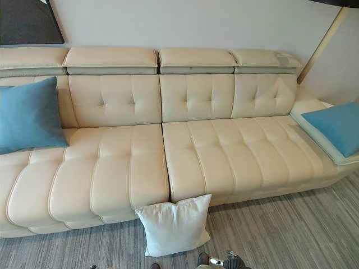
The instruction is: Pick up all the scattered cushions and arrange them neatly on the sofa.
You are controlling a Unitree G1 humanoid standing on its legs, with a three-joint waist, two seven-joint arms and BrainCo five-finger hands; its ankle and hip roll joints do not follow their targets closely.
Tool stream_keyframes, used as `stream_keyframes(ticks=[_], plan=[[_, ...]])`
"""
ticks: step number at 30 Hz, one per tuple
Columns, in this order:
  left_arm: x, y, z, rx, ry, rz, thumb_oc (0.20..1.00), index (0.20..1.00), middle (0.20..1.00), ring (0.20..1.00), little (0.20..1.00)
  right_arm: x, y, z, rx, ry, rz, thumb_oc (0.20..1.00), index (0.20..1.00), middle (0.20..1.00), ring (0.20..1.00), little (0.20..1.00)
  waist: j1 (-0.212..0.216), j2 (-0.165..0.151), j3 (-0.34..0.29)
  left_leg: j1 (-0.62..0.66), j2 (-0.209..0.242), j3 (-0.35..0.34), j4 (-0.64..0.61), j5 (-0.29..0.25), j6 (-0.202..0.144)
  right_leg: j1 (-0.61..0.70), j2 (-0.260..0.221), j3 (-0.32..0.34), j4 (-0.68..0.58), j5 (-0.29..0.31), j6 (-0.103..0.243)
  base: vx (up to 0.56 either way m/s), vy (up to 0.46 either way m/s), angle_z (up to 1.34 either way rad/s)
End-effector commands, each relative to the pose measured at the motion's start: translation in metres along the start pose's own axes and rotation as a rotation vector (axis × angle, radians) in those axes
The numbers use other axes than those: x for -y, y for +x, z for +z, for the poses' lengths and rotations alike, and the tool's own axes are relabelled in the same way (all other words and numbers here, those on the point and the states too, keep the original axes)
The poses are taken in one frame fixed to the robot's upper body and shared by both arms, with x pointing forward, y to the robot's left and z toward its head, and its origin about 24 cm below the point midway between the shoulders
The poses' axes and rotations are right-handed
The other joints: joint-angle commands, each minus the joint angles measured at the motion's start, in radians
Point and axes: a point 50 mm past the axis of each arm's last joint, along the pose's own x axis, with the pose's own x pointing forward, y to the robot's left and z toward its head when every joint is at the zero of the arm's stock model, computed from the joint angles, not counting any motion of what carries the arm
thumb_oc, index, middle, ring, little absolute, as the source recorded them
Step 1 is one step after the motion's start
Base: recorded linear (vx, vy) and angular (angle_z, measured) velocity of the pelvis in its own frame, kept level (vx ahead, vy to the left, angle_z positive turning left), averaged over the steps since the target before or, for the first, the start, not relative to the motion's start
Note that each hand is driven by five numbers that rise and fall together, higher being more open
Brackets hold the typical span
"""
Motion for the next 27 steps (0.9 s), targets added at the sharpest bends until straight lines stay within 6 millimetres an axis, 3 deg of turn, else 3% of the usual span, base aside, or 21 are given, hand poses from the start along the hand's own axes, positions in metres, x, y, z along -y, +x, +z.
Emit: stream_keyframes(ticks=[1, 7, 9, 12, 13, 16, 17, 19, 20, 21, 22, 23, 24, 25, 27], plan=[[-0.003, 0.001, 0.010, 0.030, 0.018, 0.021, 1.000, 1.000, 1.000, 1.000, 1.000, 0.010, 0.001, 0.007, 0.018, -0.026, -0.022, 1.000, 1.000, 1.000, 1.000, 1.000, 0.016, 0.000, 0.002, 0.021, 0.030, 0.027, -0.001, -0.079, -0.080, 0.060, 0.027, 0.007, 0.011, 0.015, 0.009, 0.21, -0.290, -0.10], [-0.001, 0.002, 0.017, 0.049, 0.000, 0.033, 1.000, 1.000, 1.000, 1.000, 1.000, 0.014, 0.003, 0.013, 0.027, -0.069, -0.037, 1.000, 1.000, 1.000, 1.000, 1.000, 0.027, -0.011, -0.008, -0.006, 0.061, 0.027, -0.001, -0.073, -0.111, 0.085, 0.048, -0.038, -0.059, 0.000, 0.004, 0.08, -0.231, -0.01], [0.003, 0.005, 0.059, 0.167, -0.029, 0.059, 1.000, 1.000, 1.000, 1.000, 1.000, 0.017, 0.006, 0.045, 0.120, -0.063, -0.071, 1.000, 1.000, 1.000, 1.000, 1.000, 0.023, 0.000, 0.051, -0.088, 0.082, -0.001, 0.007, -0.042, -0.126, 0.016, 0.052, -0.063, -0.021, -0.025, -0.011, -0.20, -0.227, 0.13], [0.004, 0.000, 0.131, 0.371, -0.024, 0.114, 1.000, 1.000, 1.000, 1.000, 1.000, 0.023, 0.007, 0.113, 0.310, -0.056, -0.127, 1.000, 1.000, 1.000, 1.000, 1.000, 0.010, 0.021, 0.148, -0.265, 0.089, -0.031, 0.068, -0.010, -0.137, -0.173, 0.033, -0.077, 0.105, -0.049, -0.028, -0.30, -0.113, 0.37], [0.004, 0.000, 0.131, 0.371, -0.024, 0.114, 1.000, 1.000, 1.000, 1.000, 1.000, 0.023, 0.007, 0.113, 0.311, -0.056, -0.127, 1.000, 1.000, 1.000, 1.000, 1.000, 0.010, 0.021, 0.146, -0.269, 0.089, -0.031, 0.069, -0.010, -0.137, -0.176, 0.033, -0.078, 0.105, -0.049, -0.028, -0.21, -0.046, 0.33], [-0.005, -0.011, 0.181, 0.503, -0.040, 0.184, 1.000, 1.000, 1.000, 1.000, 1.000, 0.024, -0.003, 0.179, 0.489, -0.038, -0.174, 1.000, 1.000, 1.000, 1.000, 1.000, 0.005, 0.024, 0.177, -0.442, 0.084, -0.031, 0.165, -0.007, -0.136, -0.347, 0.017, -0.064, 0.198, -0.054, -0.036, -0.17, -0.046, 0.18], [-0.014, -0.015, 0.196, 0.536, -0.048, 0.221, 1.000, 1.000, 1.000, 1.000, 1.000, 0.028, -0.010, 0.203, 0.553, -0.022, -0.200, 1.000, 1.000, 1.000, 1.000, 1.000, 0.004, 0.021, 0.183, -0.499, 0.084, -0.031, 0.203, -0.010, -0.136, -0.401, 0.013, -0.056, 0.225, -0.058, -0.039, -0.15, -0.037, -0.01], [-0.044, -0.033, 0.239, 0.637, -0.105, 0.329, 1.000, 1.000, 1.000, 1.000, 1.000, 0.040, -0.037, 0.271, 0.732, 0.043, -0.261, 1.000, 1.000, 1.000, 1.000, 1.000, -0.001, 0.023, 0.200, -0.629, 0.081, -0.030, 0.286, -0.024, -0.145, -0.523, 0.006, -0.031, 0.296, -0.070, -0.043, -0.10, 0.001, 0.10], [-0.055, -0.040, 0.249, 0.665, -0.124, 0.361, 1.000, 1.000, 1.000, 1.000, 1.000, 0.045, -0.048, 0.291, 0.792, 0.060, -0.277, 1.000, 1.000, 1.000, 1.000, 1.000, -0.001, 0.024, 0.208, -0.672, 0.080, -0.030, 0.316, -0.028, -0.146, -0.565, 0.004, -0.020, 0.326, -0.074, -0.045, -0.04, 0.026, 0.19], [-0.056, -0.040, 0.250, 0.666, -0.124, 0.361, 1.000, 1.000, 1.000, 1.000, 1.000, 0.045, -0.048, 0.291, 0.793, 0.060, -0.277, 1.000, 1.000, 1.000, 1.000, 1.000, -0.001, 0.023, 0.205, -0.679, 0.079, -0.029, 0.321, -0.030, -0.146, -0.573, 0.003, -0.019, 0.331, -0.075, -0.045, -0.03, 0.021, 0.04], [-0.065, -0.049, 0.265, 0.710, -0.139, 0.386, 1.000, 1.000, 1.000, 1.000, 1.000, 0.047, -0.060, 0.311, 0.854, 0.074, -0.286, 1.000, 1.000, 1.000, 1.000, 1.000, -0.003, 0.024, 0.209, -0.722, 0.080, -0.029, 0.347, -0.035, -0.148, -0.613, 0.002, -0.009, 0.356, -0.080, -0.046, -0.03, 0.025, -0.03], [-0.088, -0.070, 0.292, 0.789, -0.164, 0.452, 1.000, 1.000, 1.000, 1.000, 1.000, 0.053, -0.086, 0.347, 0.965, 0.103, -0.313, 1.000, 1.000, 1.000, 1.000, 1.000, -0.008, 0.026, 0.217, -0.818, 0.079, -0.032, 0.410, -0.049, -0.148, -0.706, -0.004, 0.005, 0.421, -0.094, -0.051, -0.03, 0.025, 0.04], [-0.088, -0.070, 0.292, 0.789, -0.164, 0.452, 1.000, 1.000, 1.000, 1.000, 1.000, 0.053, -0.086, 0.347, 0.965, 0.103, -0.313, 1.000, 1.000, 1.000, 1.000, 1.000, -0.008, 0.026, 0.215, -0.821, 0.079, -0.032, 0.411, -0.049, -0.148, -0.709, -0.004, 0.005, 0.422, -0.095, -0.051, -0.02, 0.043, 0.18], [-0.098, -0.083, 0.308, 0.826, -0.183, 0.494, 1.000, 1.000, 1.000, 1.000, 1.000, 0.054, -0.101, 0.366, 1.021, 0.124, -0.327, 1.000, 1.000, 1.000, 1.000, 1.000, -0.012, 0.026, 0.221, -0.886, 0.081, -0.029, 0.455, -0.061, -0.149, -0.764, -0.008, 0.015, 0.460, -0.106, -0.057, 0.00, 0.026, 0.20], [-0.103, -0.090, 0.315, 0.844, -0.192, 0.512, 1.000, 1.000, 1.000, 1.000, 1.000, 0.053, -0.108, 0.374, 1.048, 0.138, -0.325, 1.000, 1.000, 1.000, 1.000, 1.000, -0.012, 0.026, 0.222, -0.919, 0.081, -0.031, 0.482, -0.068, -0.150, -0.798, -0.011, 0.020, 0.488, -0.114, -0.060, 0.01, 0.035, 0.09]])
